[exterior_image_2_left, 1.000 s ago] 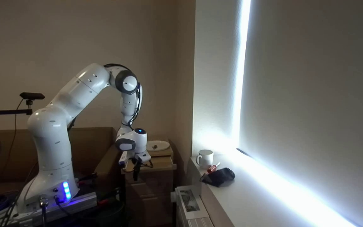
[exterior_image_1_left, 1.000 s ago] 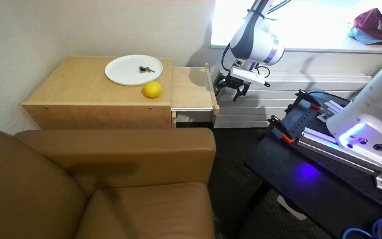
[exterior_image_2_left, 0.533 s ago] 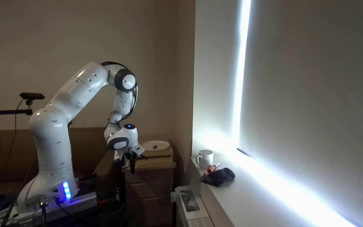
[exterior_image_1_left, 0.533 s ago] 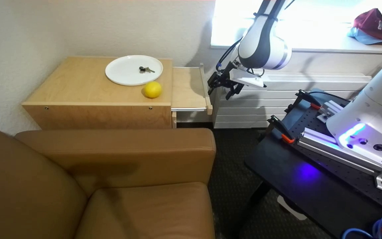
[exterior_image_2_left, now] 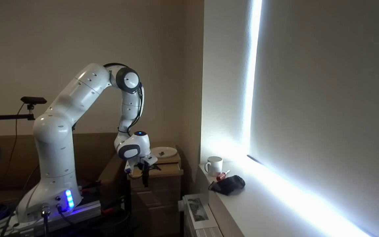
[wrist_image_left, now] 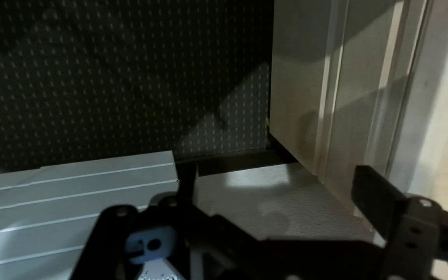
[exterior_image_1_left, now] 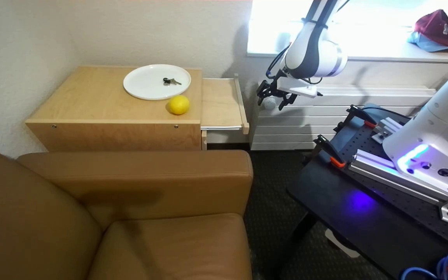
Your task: Push the nightstand shelf closed
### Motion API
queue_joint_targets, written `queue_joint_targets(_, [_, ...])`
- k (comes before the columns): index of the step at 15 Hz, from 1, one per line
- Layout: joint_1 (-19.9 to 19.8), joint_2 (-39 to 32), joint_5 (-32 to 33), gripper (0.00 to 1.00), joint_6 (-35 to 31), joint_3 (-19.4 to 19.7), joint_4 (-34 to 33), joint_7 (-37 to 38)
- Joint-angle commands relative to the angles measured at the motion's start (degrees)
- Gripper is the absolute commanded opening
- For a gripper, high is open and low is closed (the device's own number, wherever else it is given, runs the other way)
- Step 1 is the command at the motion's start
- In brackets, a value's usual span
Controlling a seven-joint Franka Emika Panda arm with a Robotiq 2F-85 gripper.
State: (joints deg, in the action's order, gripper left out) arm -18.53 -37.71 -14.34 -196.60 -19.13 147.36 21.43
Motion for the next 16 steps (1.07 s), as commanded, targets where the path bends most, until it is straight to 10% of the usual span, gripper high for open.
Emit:
queue_joint_targets(1, [0.43, 0.04, 1.53, 1.0, 0.14, 0.66, -0.04, 1.35])
queue_joint_targets(16, [3.93, -8.33, 0.14, 1.0, -0.59, 1.5, -10.73, 4.5])
